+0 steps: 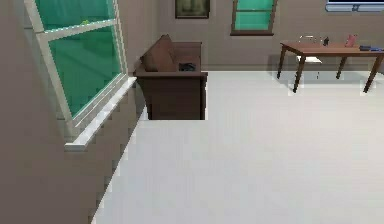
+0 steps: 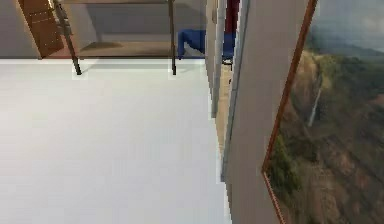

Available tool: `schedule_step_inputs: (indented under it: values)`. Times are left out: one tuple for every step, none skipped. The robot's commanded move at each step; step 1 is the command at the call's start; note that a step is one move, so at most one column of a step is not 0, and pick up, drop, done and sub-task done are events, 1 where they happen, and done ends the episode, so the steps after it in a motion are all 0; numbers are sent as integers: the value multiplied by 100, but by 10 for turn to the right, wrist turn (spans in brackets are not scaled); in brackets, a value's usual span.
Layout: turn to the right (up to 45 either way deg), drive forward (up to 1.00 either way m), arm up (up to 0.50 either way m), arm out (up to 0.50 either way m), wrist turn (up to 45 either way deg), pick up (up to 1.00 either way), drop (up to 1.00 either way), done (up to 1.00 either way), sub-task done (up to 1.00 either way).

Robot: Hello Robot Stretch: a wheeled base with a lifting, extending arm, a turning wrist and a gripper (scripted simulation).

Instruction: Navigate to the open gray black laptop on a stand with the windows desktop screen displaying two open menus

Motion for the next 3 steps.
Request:
schedule_step_inputs:
  values:
    - [90, 0, 0, 0, 0, 0, 0, 0, 0]
    - [0, 35, 0, 0, 0, 0, 0, 0, 0]
    - [120, 0, 0, 0, 0, 0, 0, 0, 0]
